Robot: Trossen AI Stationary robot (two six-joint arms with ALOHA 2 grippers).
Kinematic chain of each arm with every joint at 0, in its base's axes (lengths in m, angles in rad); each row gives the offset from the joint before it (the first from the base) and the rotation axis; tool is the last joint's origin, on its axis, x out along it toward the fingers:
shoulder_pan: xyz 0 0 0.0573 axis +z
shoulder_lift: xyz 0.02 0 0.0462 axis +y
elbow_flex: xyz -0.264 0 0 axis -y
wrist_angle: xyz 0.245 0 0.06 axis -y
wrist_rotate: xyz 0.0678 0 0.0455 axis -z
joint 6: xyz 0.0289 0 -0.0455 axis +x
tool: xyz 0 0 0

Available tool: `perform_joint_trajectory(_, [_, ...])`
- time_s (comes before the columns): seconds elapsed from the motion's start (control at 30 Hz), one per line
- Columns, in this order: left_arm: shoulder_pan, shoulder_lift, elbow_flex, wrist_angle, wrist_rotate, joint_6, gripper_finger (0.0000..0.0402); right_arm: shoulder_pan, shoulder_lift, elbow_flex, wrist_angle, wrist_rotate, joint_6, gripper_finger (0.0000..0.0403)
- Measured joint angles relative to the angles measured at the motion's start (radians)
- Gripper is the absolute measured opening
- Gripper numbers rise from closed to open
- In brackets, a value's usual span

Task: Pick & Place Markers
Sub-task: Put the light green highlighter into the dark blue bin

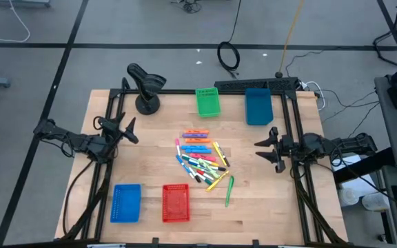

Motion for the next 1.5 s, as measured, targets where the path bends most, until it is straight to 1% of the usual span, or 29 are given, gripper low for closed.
perform_joint_trajectory(0.13, [0.0,0.0,0.0,0.0,0.0,0.0,0.0251,0.0,0.0,0.0,0.048,0.0,0.07,0.0158])
perform_joint_trajectory(0.3, [0.0,0.0,0.0,0.0,0.0,0.0,0.0251,0.0,0.0,0.0,0.121,0.005,0.073,0.016])
perform_joint_trajectory(0.4, [0.0,0.0,0.0,0.0,0.0,0.0,0.0251,0.0,0.0,0.0,0.121,0.001,0.084,0.0158])
perform_joint_trajectory(0.47, [0.0,0.0,0.0,0.0,0.0,0.0,0.0251,0.001,0.003,0.0,0.103,0.001,0.141,0.0156])
perform_joint_trajectory(0.53, [0.0,0.0,0.0,0.0,0.0,0.0,0.0251,0.002,0.017,0.0,0.099,-0.002,0.173,0.0156])
perform_joint_trajectory(0.67, [0.0,0.0,0.0,0.0,0.0,0.0,0.0251,0.002,0.077,0.0,0.135,-0.023,0.175,0.0156])
perform_joint_trajectory(0.73, [0.0,0.0,0.0,0.0,0.0,0.0,0.0251,0.002,0.121,0.0,0.256,-0.023,0.221,0.0156])
perform_joint_trajectory(0.8, [0.0,0.0,0.0,0.0,0.0,0.0,0.0251,0.002,0.187,0.0,0.447,-0.023,0.255,0.0157])
perform_joint_trajectory(0.87, [0.0,0.0,0.0,0.0,0.0,0.0,0.0251,0.01,0.279,0.015,0.59,-0.024,0.232,0.0162])
perform_joint_trajectory(0.93, [0.0,0.0,0.0,0.0,0.0,0.0,0.0251,0.03,0.392,0.063,0.634,-0.017,0.157,0.0172])
perform_joint_trajectory(1.0, [0.0,0.0,0.0,0.0,0.0,0.0,0.0251,0.057,0.53,0.148,0.577,0.023,0.093,0.0188])
perform_joint_trajectory(1.07, [0.0,0.0,0.0,0.0,0.0,0.0,0.0251,0.08,0.679,0.281,0.519,0.086,0.063,0.0209])
perform_joint_trajectory(1.1, [0.0,0.0,0.0,0.0,0.0,0.0,0.0251,0.09,0.752,0.355,0.454,0.114,0.057,0.0222])
perform_joint_trajectory(1.2, [0.0,0.001,0.0,-0.002,-0.001,0.0,0.0251,0.103,0.991,0.609,0.152,0.183,0.061,0.0254])
perform_joint_trajectory(1.3, [0.0,0.001,0.0,-0.005,-0.001,0.0,0.0251,0.107,1.196,0.884,-0.171,0.215,0.11,0.0273])
perform_joint_trajectory(1.4, [0.0,0.001,0.0,-0.006,-0.001,0.0,0.0251,0.108,1.385,1.116,-0.454,0.23,0.196,0.0277])
perform_joint_trajectory(1.5, [0.0,0.001,0.0,-0.006,-0.001,0.0,0.0251,0.12,1.551,1.267,-0.637,0.232,0.238,0.0272])
